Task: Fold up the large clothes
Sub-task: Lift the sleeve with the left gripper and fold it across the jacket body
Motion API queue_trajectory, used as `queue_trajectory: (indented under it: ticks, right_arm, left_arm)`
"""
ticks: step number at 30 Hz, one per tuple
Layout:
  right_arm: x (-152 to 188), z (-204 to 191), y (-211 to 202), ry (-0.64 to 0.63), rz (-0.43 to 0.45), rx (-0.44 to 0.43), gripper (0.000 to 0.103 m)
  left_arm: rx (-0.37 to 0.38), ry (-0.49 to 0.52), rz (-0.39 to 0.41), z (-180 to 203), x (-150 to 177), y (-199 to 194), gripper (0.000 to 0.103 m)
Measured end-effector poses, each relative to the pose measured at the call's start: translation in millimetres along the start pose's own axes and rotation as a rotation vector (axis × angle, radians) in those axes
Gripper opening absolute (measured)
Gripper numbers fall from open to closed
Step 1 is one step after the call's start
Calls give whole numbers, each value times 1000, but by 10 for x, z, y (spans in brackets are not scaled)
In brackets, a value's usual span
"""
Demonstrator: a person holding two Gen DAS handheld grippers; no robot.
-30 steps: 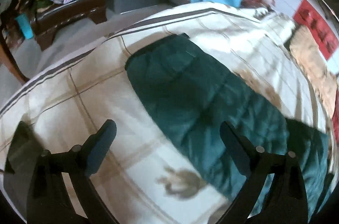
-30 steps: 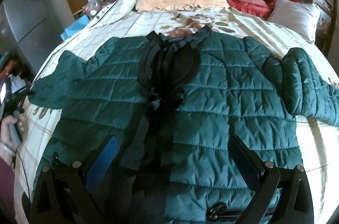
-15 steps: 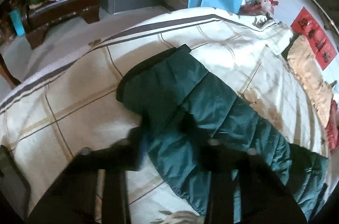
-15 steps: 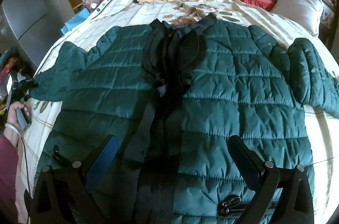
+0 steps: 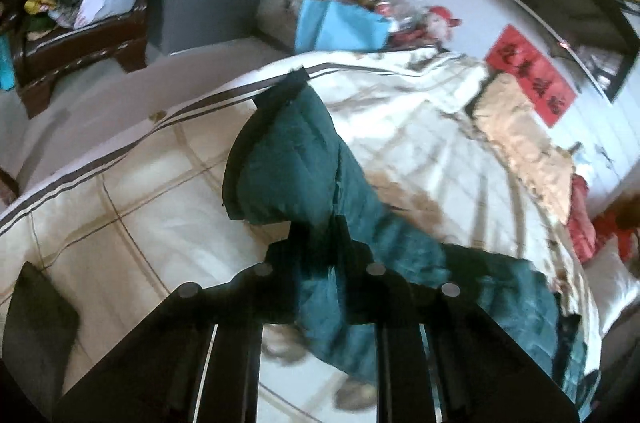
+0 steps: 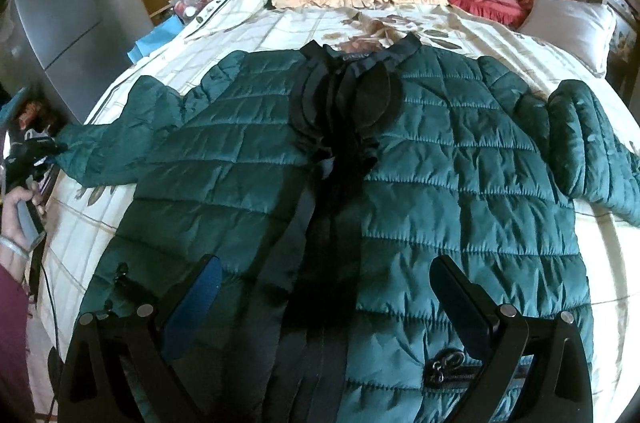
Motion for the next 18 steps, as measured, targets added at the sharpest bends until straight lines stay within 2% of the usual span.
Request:
queue_trajectory:
  ticks: [12,18]
  right_arm:
    - [159,105,-211,3,20,9,103]
    - [212,258,-368,30,41,17,103]
  left_arm:
    - [152,218,42,920,458,-833,10]
    - [256,295,18,1450,752,-1116,9]
Point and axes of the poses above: each gripper's, at about its wrist camera, not at the fingertips, and y roughly the way its jaws point, z to its right, x to its underside, the point moved 2 cm from there along y, roughly the way its jaws point, and after that the axes turned 9 degrees about -x, right-handed, at the moved point
